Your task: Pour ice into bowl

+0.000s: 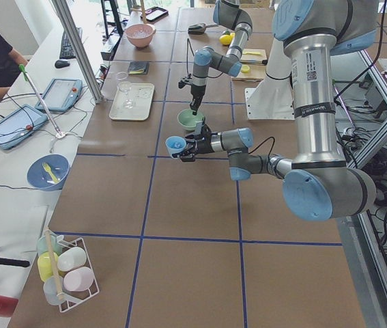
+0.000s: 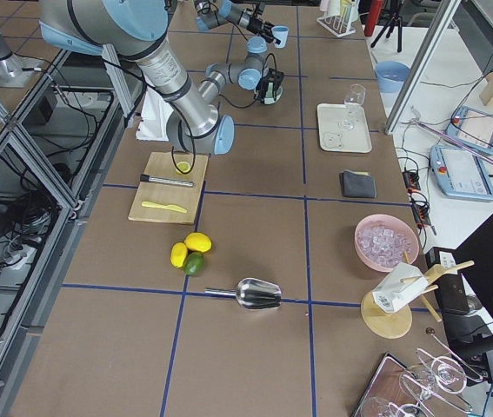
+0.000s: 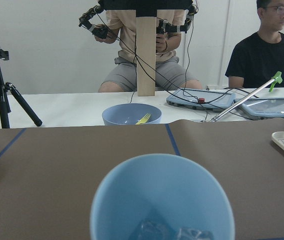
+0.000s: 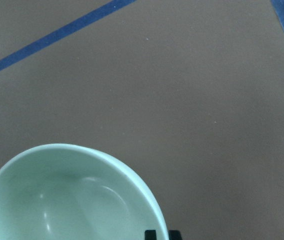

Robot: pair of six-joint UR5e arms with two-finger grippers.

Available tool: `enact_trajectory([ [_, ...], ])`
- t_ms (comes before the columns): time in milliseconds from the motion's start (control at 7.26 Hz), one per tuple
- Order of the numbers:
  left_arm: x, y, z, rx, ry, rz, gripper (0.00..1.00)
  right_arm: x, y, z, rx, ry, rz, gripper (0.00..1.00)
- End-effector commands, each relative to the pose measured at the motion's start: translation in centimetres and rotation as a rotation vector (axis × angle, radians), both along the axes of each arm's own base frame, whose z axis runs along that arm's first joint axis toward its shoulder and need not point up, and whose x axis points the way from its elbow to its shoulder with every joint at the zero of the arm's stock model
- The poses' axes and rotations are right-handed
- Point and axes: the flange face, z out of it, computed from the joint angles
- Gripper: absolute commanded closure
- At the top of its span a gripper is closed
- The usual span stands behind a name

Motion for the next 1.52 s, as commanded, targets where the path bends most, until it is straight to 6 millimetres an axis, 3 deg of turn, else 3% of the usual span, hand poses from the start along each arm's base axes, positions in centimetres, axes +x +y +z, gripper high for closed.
enact_trajectory([
  [0,1.0,-0.4,-1.1,0.056,-0.106,0.025,1.0,2.9,-1.2,-2.1,0.02,-0.049,0.02,0.0],
  [138,1.8,-1.0,-2.8,0.097,-0.141,0.004,1.0,4.6,-2.2,-1.8,0.034,-0.057,0.036,0.0],
  [276,1.4,-1.4,-2.8,0.131,-0.253,-0.081,1.0,7.8,-3.1,-0.1,0.063,-0.067,0.039,0.0],
  [413,2.6,-2.0,-4.1,0.129,-0.297,-0.13,1.0,11.2,-3.6,2.8,0.078,-0.066,0.013,0.0],
  [551,3.7,-2.2,-4.2,0.106,-0.372,-0.115,1.0,13.8,-3.6,5.0,0.097,-0.063,-0.006,0.0],
  [689,5.6,-2.0,-4.9,0.099,-0.406,-0.093,1.0,15.6,-3.5,7.2,0.108,-0.052,-0.024,0.0],
  [964,9.3,-0.2,-6.1,0.109,-0.537,-0.108,1.0,17.5,-3.1,9.5,0.122,-0.04,-0.031,0.0],
  [1378,13.0,1.4,-9.1,0.106,-0.735,-0.076,1.0,17.7,-3.2,10.1,0.126,-0.034,-0.031,0.0],
])
